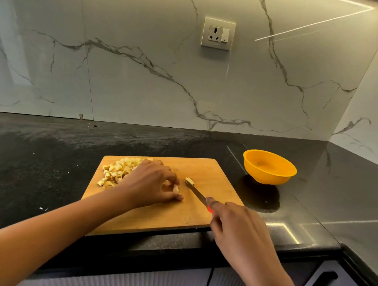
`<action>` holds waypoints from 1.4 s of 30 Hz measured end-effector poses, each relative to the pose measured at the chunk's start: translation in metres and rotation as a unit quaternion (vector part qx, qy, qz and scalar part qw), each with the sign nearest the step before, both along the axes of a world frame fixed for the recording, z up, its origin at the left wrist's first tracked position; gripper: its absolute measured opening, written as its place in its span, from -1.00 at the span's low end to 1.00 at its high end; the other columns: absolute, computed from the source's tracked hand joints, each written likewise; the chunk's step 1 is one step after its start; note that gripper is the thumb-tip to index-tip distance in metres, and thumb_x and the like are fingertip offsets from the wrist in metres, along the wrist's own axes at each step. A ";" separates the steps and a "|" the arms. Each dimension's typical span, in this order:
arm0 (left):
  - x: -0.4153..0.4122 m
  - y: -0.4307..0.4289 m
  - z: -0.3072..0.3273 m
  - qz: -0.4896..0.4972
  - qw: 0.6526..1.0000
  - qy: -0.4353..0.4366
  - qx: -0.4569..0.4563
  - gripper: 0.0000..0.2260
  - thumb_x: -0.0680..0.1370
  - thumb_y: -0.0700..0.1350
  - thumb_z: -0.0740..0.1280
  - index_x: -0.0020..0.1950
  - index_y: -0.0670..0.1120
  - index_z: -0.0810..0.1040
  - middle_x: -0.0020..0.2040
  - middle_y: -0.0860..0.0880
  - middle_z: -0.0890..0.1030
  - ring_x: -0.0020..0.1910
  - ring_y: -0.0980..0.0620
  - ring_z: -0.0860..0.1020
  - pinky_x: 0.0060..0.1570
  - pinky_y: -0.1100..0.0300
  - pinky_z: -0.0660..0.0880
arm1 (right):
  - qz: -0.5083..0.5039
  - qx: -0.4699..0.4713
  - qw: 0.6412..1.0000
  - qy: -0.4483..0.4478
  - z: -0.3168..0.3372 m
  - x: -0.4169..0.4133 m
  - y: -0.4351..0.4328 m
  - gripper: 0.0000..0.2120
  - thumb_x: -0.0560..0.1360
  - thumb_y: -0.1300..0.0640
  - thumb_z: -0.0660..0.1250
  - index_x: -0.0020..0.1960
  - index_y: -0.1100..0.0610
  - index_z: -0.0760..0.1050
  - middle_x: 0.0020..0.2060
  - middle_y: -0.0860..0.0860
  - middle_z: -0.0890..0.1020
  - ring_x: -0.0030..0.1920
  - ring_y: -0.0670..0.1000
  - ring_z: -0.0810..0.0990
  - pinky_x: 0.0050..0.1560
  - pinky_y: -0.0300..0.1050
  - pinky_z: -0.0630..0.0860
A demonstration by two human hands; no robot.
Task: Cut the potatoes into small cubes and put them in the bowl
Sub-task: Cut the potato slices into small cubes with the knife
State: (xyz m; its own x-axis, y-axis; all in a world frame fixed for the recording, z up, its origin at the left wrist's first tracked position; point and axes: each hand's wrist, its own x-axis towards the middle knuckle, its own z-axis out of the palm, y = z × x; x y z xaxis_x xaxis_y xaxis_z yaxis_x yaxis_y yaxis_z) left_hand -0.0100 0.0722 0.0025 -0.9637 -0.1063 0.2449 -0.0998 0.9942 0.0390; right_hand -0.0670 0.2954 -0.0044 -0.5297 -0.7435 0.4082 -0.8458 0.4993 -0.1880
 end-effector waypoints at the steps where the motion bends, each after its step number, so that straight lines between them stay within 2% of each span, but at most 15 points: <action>1: -0.002 0.000 -0.001 -0.003 1.000 0.005 0.007 -0.57 0.46 0.30 0.23 0.21 0.11 0.55 0.11 0.12 0.58 0.05 0.17 0.44 0.00 0.26 0.29 | -0.001 -0.003 1.000 -0.003 -0.001 -0.001 0.000 -0.56 0.62 0.00 0.07 0.49 -0.13 0.17 0.04 -0.15 0.56 -0.02 -0.10 0.53 -0.05 -0.18 0.50; 5: 0.002 -0.004 -0.005 -0.010 1.000 0.020 0.022 -0.72 0.52 0.18 0.27 0.17 0.13 0.58 0.07 0.15 0.58 -0.02 0.23 0.40 -0.07 0.26 0.22 | 0.009 -0.022 0.999 -0.022 -0.002 0.000 0.001 -0.57 0.62 0.01 0.07 0.48 -0.12 0.19 0.02 -0.14 0.57 -0.06 -0.09 0.54 -0.08 -0.18 0.50; 9: 0.012 -0.010 -0.008 -0.021 0.991 0.070 0.113 -0.83 0.48 0.04 0.39 0.05 0.08 0.65 -0.03 0.12 0.64 -0.08 0.21 0.50 -0.02 0.17 0.48 | 0.016 -0.053 0.998 -0.026 -0.003 0.000 0.003 -0.56 0.62 0.00 0.09 0.49 -0.13 0.19 -0.01 -0.14 0.56 -0.10 -0.11 0.52 -0.15 -0.24 0.44; 12: 0.019 -0.016 -0.008 -0.016 0.985 0.105 0.137 -0.66 0.38 0.26 0.35 -0.01 0.07 0.66 -0.10 0.11 0.66 -0.12 0.19 0.55 -0.08 0.15 0.54 | 0.022 -0.068 0.997 -0.036 -0.006 0.004 0.002 -0.56 0.62 0.00 0.09 0.48 -0.15 0.18 -0.05 -0.14 0.55 -0.13 -0.10 0.51 -0.22 -0.26 0.38; 14: 0.022 -0.021 -0.009 -0.020 0.985 0.116 0.128 -0.50 0.34 0.44 0.22 -0.05 0.10 0.67 -0.14 0.16 0.65 -0.15 0.16 0.55 -0.13 0.07 0.55 | 0.029 -0.068 0.996 -0.047 -0.007 0.007 0.002 -0.57 0.62 0.00 0.09 0.48 -0.16 0.18 -0.04 -0.15 0.55 -0.11 -0.10 0.51 -0.18 -0.23 0.42; 16: 0.024 -0.022 -0.012 -0.021 0.985 0.123 0.119 -0.44 0.33 0.50 0.10 -0.07 0.15 0.67 -0.17 0.20 0.64 -0.18 0.15 0.55 -0.17 0.04 0.55 | 0.036 -0.067 0.996 -0.055 -0.009 0.010 0.001 -0.56 0.62 0.00 0.09 0.48 -0.16 0.18 -0.01 -0.17 0.55 -0.09 -0.12 0.51 -0.16 -0.24 0.43; 18: 0.025 -0.019 -0.012 -0.015 0.983 0.134 0.126 -0.50 0.38 0.45 0.13 -0.06 0.15 0.66 -0.18 0.19 0.63 -0.19 0.15 0.55 -0.19 0.07 0.56 | 0.042 -0.069 0.995 -0.058 -0.010 0.011 0.000 -0.56 0.62 0.00 0.09 0.48 -0.16 0.17 0.01 -0.18 0.55 -0.07 -0.12 0.52 -0.15 -0.26 0.42; 22: 0.023 -0.009 -0.008 -0.013 0.983 0.127 0.134 -0.81 0.41 0.12 0.37 -0.05 0.10 0.67 -0.19 0.18 0.59 -0.18 0.17 0.54 -0.17 0.14 0.55 | 0.049 -0.071 0.995 -0.054 -0.009 0.018 0.000 -0.55 0.62 -0.01 0.08 0.49 -0.16 0.15 0.04 -0.18 0.54 -0.05 -0.12 0.51 -0.12 -0.26 0.43; 24: 0.020 -0.007 -0.008 -0.018 0.984 0.124 0.129 -0.87 0.42 0.01 0.43 -0.04 0.10 0.66 -0.18 0.20 0.57 -0.17 0.20 0.53 -0.14 0.21 0.53 | 0.047 -0.065 0.996 -0.046 -0.009 0.019 0.000 -0.54 0.62 -0.01 0.08 0.50 -0.15 0.13 0.05 -0.18 0.54 -0.04 -0.12 0.51 -0.12 -0.26 0.44; 26: 0.019 -0.007 -0.010 -0.020 0.985 0.124 0.121 -0.86 0.43 -0.02 0.44 -0.03 0.10 0.66 -0.16 0.20 0.58 -0.16 0.21 0.52 -0.11 0.24 0.48 | 0.046 -0.058 0.997 -0.034 -0.010 0.021 -0.002 -0.54 0.62 -0.02 0.06 0.51 -0.14 0.11 0.01 -0.17 0.52 -0.07 -0.11 0.50 -0.20 -0.28 0.40; 28: 0.019 -0.007 -0.012 -0.023 0.985 0.129 0.115 -0.85 0.43 -0.03 0.45 -0.01 0.10 0.66 -0.15 0.18 0.61 -0.16 0.22 0.51 -0.12 0.27 0.45 | 0.048 -0.051 0.997 -0.027 -0.011 0.023 -0.003 -0.54 0.63 -0.02 0.04 0.51 -0.13 0.09 -0.03 -0.16 0.49 -0.10 -0.11 0.48 -0.30 -0.32 0.28; 31: 0.022 -0.007 -0.013 -0.034 0.984 0.135 0.111 -0.84 0.43 -0.06 0.46 0.00 0.07 0.67 -0.15 0.17 0.61 -0.17 0.20 0.52 -0.16 0.30 0.45 | 0.053 -0.035 0.998 -0.023 -0.011 0.025 -0.005 -0.54 0.63 0.00 0.02 0.52 -0.11 0.08 -0.01 -0.13 0.49 -0.08 -0.10 0.47 -0.35 -0.30 0.20; 37: 0.022 -0.007 -0.012 -0.037 0.983 0.146 0.103 -0.85 0.43 -0.07 0.45 -0.01 0.06 0.68 -0.17 0.20 0.56 -0.18 0.19 0.52 -0.16 0.21 0.48 | 0.048 0.046 0.998 0.003 -0.004 0.024 -0.022 -0.52 0.64 0.08 0.06 0.53 0.02 0.08 0.11 -0.01 0.53 0.06 0.01 0.51 -0.15 -0.18 0.30; 40: 0.021 -0.008 -0.015 -0.033 0.984 0.147 0.091 -0.85 0.44 -0.07 0.45 -0.01 0.06 0.67 -0.16 0.13 0.61 -0.20 0.19 0.52 -0.17 0.25 0.49 | 0.058 0.058 0.997 0.006 0.006 0.021 -0.014 -0.53 0.62 0.12 0.08 0.52 0.02 0.14 0.05 0.00 0.57 0.00 0.00 0.52 -0.19 -0.18 0.31; 42: 0.020 -0.009 -0.016 -0.027 0.985 0.145 0.091 -0.85 0.45 -0.07 0.45 0.01 0.05 0.66 -0.14 0.07 0.63 -0.22 0.22 0.50 -0.16 0.34 0.46 | 0.069 0.058 0.996 0.004 0.014 0.022 -0.002 -0.55 0.62 0.10 0.08 0.50 -0.02 0.17 0.03 -0.03 0.58 -0.11 -0.02 0.46 -0.31 -0.23 0.26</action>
State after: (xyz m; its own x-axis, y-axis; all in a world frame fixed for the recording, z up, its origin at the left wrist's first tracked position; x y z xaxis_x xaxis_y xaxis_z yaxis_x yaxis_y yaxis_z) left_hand 0.0102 0.0636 -0.0134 -0.8616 -0.1248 0.4920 -0.0061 0.9718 0.2358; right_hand -0.0449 0.2936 0.0093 -0.4151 -0.8517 0.3198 -0.9096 0.3952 -0.1284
